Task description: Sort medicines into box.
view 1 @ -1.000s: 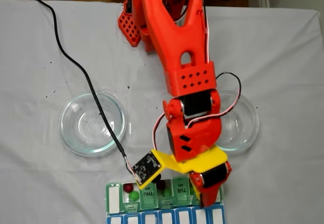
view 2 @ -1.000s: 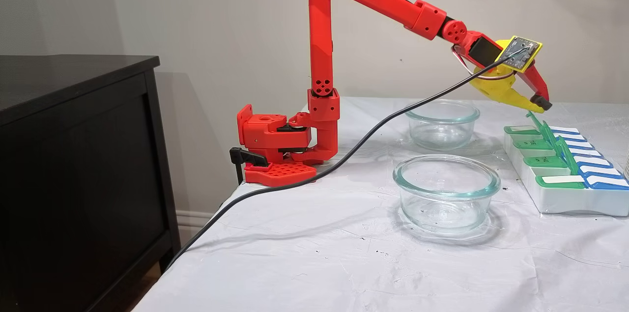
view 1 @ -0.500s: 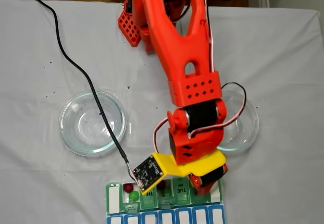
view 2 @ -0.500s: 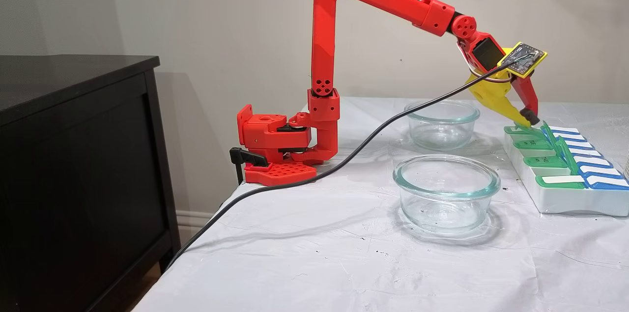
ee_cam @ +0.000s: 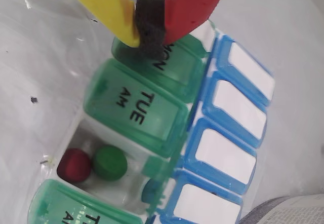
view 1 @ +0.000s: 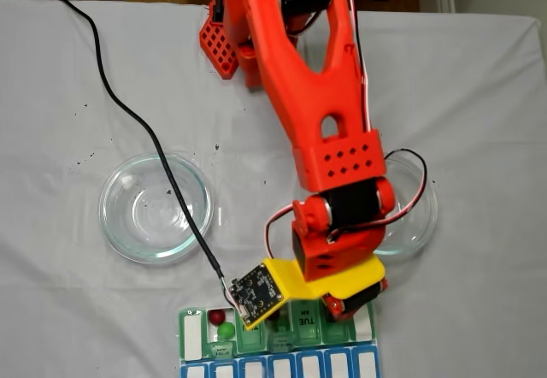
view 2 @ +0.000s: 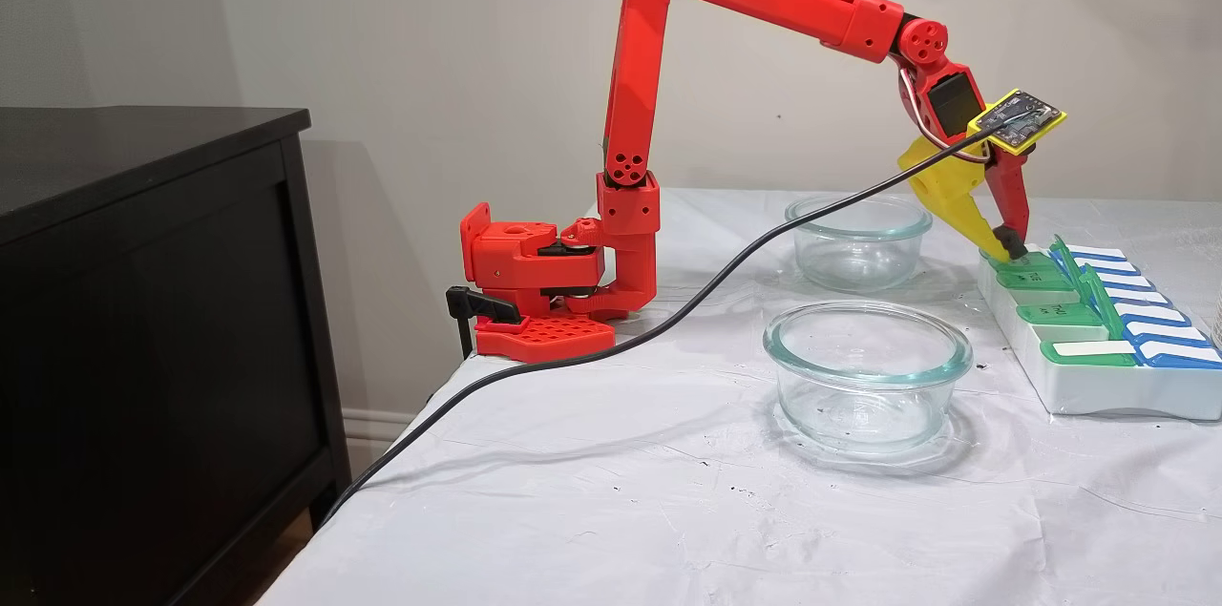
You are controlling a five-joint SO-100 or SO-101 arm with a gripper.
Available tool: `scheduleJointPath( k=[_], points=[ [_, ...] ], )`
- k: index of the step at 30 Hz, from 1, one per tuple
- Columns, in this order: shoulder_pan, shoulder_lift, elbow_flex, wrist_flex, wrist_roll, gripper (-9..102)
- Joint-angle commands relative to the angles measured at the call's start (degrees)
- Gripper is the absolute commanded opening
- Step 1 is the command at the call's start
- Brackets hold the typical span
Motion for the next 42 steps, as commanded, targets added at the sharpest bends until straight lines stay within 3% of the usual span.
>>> scheduleJointPath(
  k=[1, 6, 13, 21, 42],
  points=[
    [-1.1, -0.4, -3.1, 1.8, 0.3, 0],
    [-0.7, 2.2, -2.1, 0.4, 0.4, 0],
    [3.5, 19.3, 7.6, -16.1, 1.6, 0],
    [7.6, 26.5, 12.7, -28.3, -1.1, 0],
    [12.8, 16.6, 14.9, -36.4, -8.5, 0]
  ],
)
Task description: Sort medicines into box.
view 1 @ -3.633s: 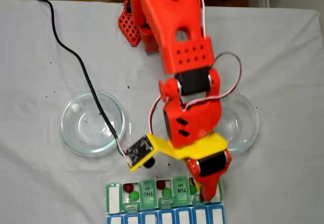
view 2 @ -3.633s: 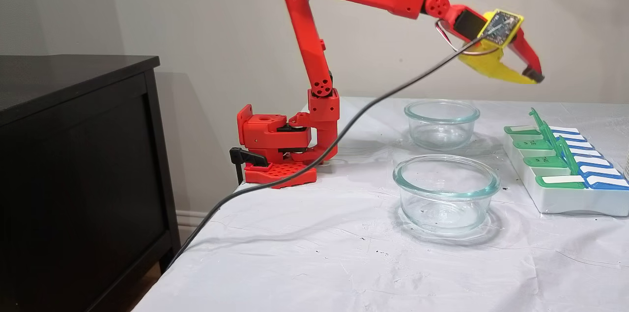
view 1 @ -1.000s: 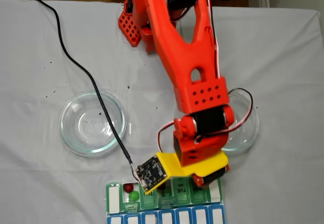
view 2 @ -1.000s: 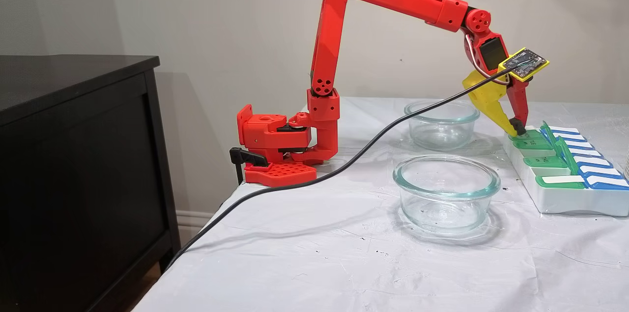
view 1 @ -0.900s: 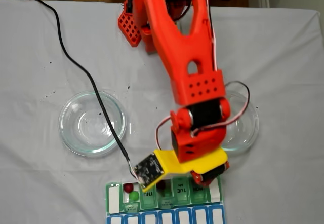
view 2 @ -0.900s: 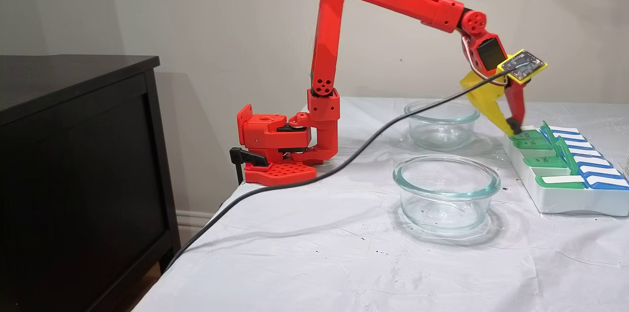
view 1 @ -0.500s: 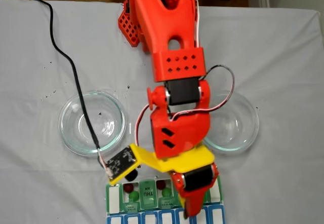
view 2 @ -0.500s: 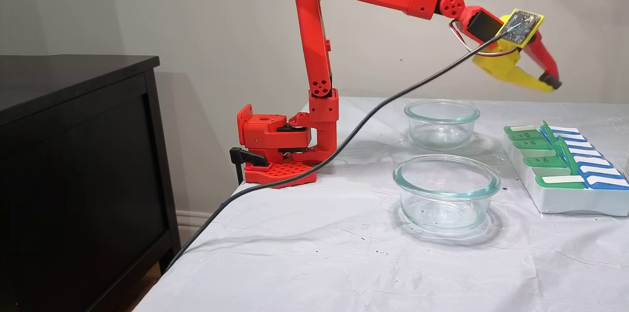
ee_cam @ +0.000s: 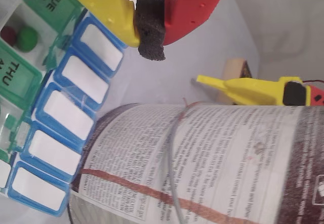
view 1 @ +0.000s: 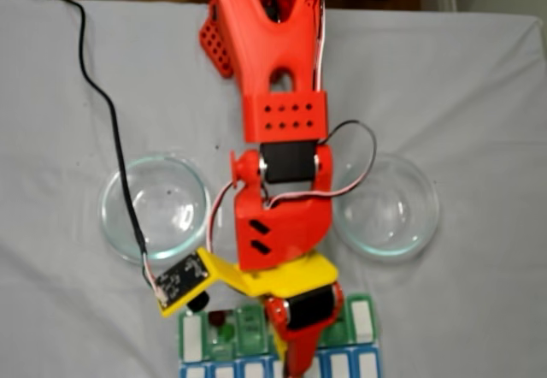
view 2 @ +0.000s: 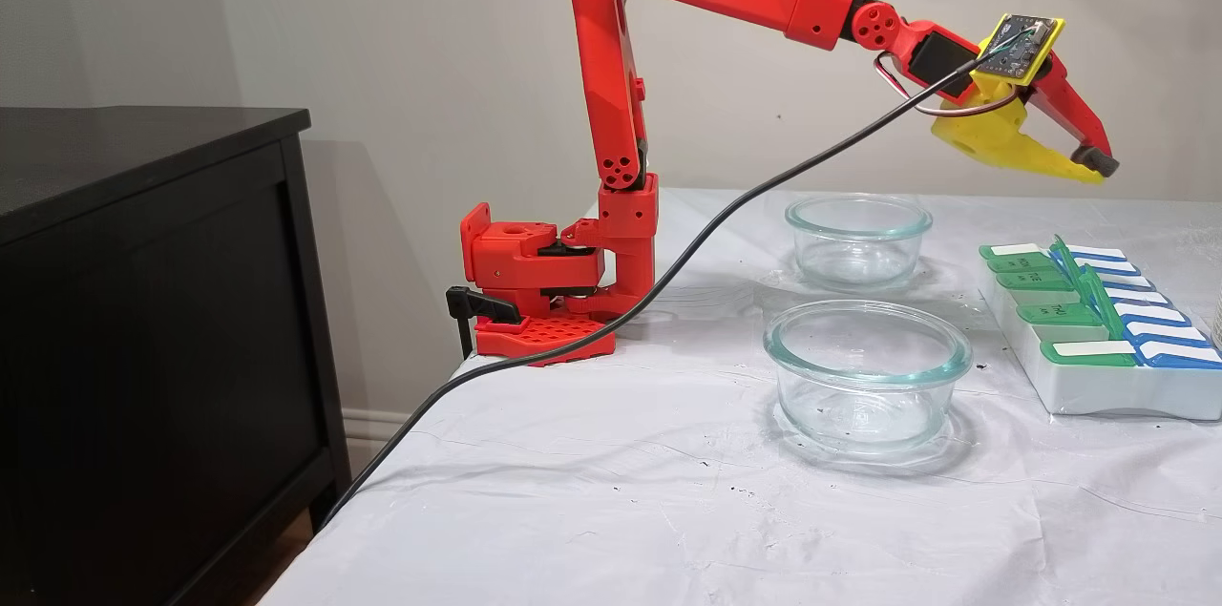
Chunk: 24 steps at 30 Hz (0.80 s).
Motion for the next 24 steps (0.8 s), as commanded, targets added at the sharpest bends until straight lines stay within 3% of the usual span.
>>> scheduleJointPath(
  k=[1, 24],
  points=[
    [0.4, -0.5, -1.7, -2.2, -1.1, 0],
    [0.0, -6.2, -12.0, 19.8, -5.0, 0]
  ],
)
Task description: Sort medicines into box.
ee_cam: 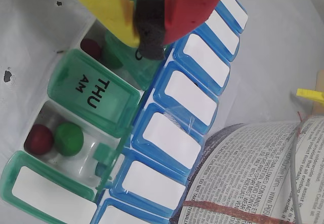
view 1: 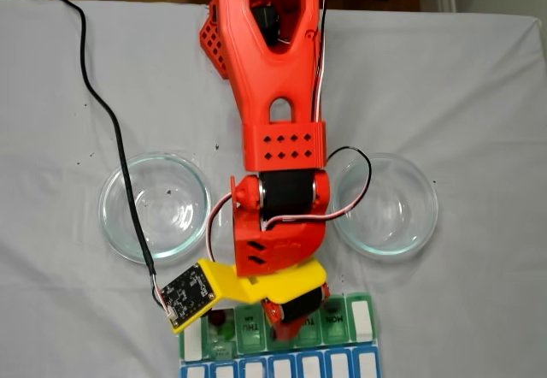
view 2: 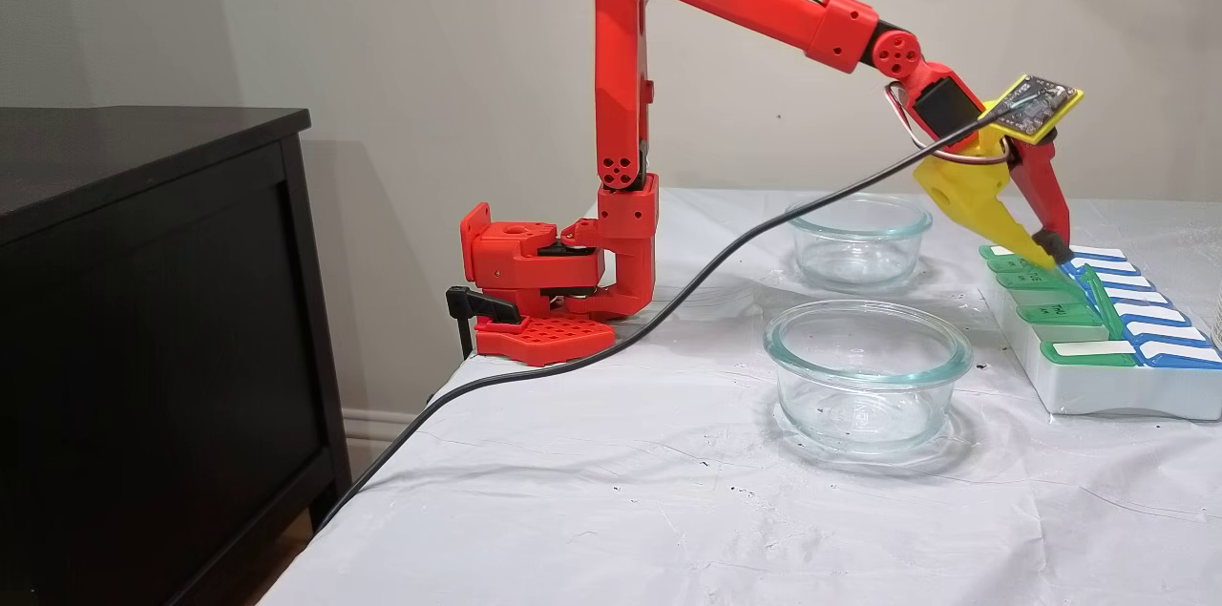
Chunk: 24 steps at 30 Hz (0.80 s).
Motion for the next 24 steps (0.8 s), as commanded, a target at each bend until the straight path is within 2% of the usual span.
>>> scheduleJointPath(
  k=[1, 18, 24],
  points=[
    [0.1, 1.0, -6.5, 2.2, -0.7, 0],
    [-0.4, -8.0, -21.7, 25.0, 4.0, 0],
    [-0.5, -8.8, -21.1, 24.8, 3.2, 0]
  ],
)
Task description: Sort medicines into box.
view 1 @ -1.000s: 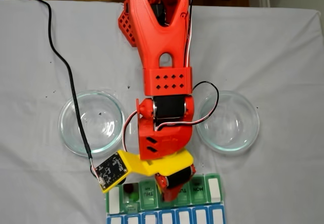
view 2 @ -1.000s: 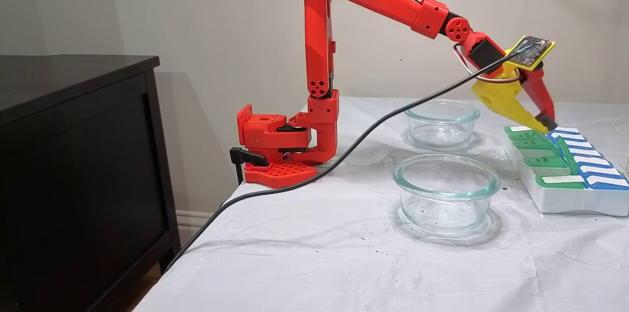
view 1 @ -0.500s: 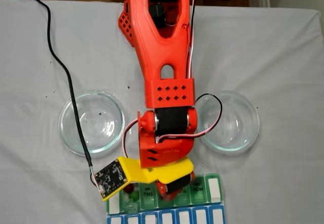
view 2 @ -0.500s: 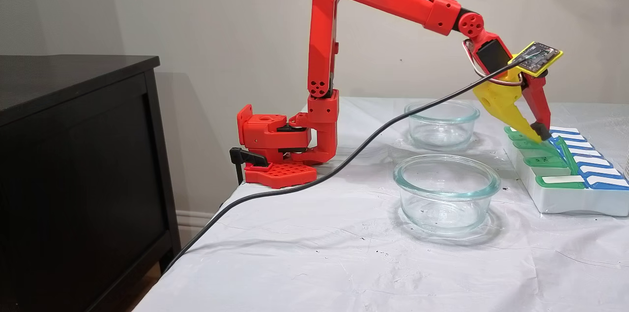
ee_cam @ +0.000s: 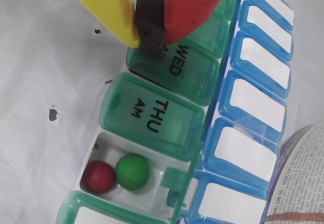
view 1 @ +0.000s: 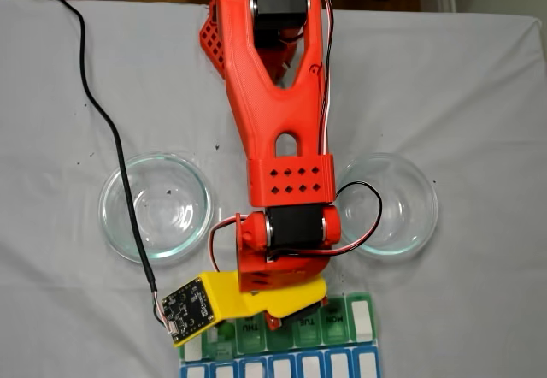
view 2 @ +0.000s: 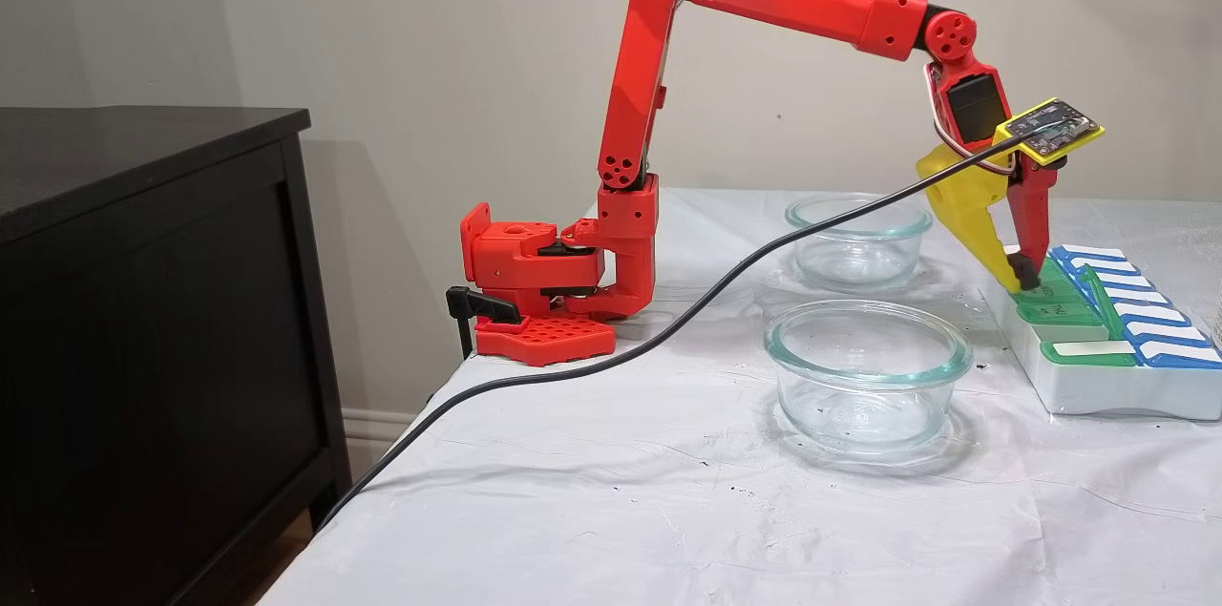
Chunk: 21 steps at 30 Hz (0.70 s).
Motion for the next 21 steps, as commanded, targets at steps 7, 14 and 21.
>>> scheduleJointPath(
  k=[7, 14, 21],
  points=[
    [-0.8, 0.2, -3.1, -1.1, -2.2, 0],
    [-1.4, 0.0, -1.1, -2.4, -2.8, 0],
    [-0.4, 4.7, 0.4, -6.1, -3.2, 0]
  ],
)
